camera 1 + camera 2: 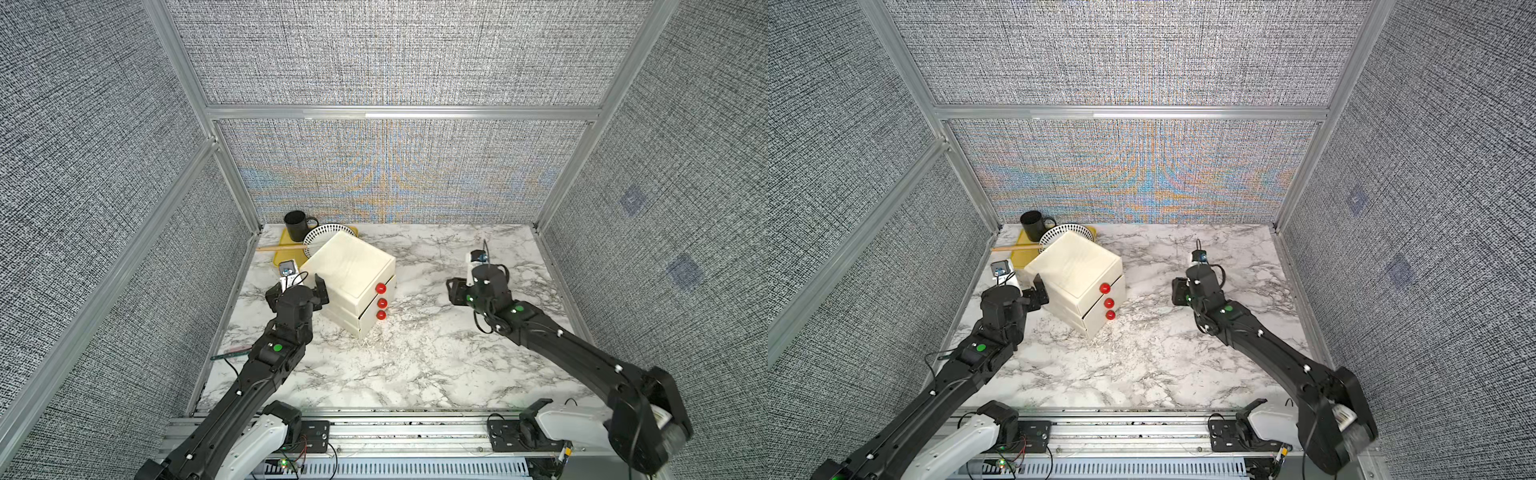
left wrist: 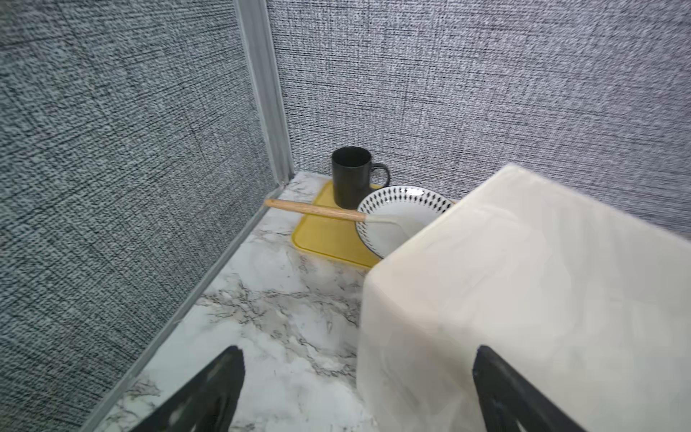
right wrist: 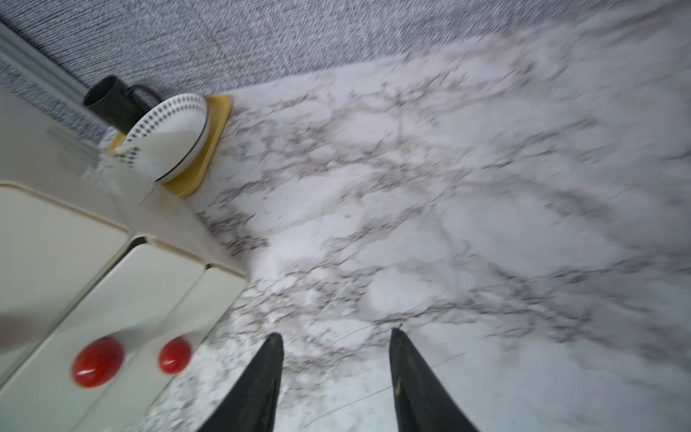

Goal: Please put the sticky notes in the drawer by color
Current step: Reset both arms

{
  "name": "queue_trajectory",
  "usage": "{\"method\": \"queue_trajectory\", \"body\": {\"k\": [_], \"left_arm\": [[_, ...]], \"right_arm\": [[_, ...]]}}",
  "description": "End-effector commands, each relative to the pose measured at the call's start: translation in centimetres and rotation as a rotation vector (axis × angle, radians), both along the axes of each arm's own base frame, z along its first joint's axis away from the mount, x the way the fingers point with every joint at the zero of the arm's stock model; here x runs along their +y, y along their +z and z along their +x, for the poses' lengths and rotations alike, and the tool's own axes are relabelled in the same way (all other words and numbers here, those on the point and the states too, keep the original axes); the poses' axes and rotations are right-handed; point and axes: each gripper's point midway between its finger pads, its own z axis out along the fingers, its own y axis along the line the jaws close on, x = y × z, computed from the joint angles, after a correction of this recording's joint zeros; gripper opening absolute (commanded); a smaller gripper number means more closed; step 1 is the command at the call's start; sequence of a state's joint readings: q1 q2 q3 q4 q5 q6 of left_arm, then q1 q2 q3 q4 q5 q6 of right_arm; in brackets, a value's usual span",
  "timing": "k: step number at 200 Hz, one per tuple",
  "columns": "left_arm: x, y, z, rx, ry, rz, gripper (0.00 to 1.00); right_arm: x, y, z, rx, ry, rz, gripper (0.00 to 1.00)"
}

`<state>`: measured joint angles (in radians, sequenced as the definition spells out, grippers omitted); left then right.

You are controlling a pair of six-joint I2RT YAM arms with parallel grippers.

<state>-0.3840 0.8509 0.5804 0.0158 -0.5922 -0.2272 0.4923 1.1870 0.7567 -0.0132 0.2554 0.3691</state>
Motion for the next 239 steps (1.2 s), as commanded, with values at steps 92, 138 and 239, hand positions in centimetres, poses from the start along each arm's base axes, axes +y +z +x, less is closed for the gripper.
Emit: {"method": "queue_trajectory", "body": {"k": [92, 138, 239], "left_arm": [[9.0, -7.8, 3.3, -0.009, 0.265, -0.064, 0.99], [9.3, -9.6, 3.3, 0.036, 0.261, 0.01, 0.99], [4.2, -14.1, 7.3, 0.138, -0.042, 0.068, 0.88]], "right_arm": [[-14.6, -4.5, 0.5, -0.386, -0.257, -0.256, 0.99], [-14.7, -7.1, 1.7, -0.364, -0.166, -0.191, 0.99], [-14.5, -6.7, 2.5, -0.37, -0.158, -0.193, 0.99]]}}
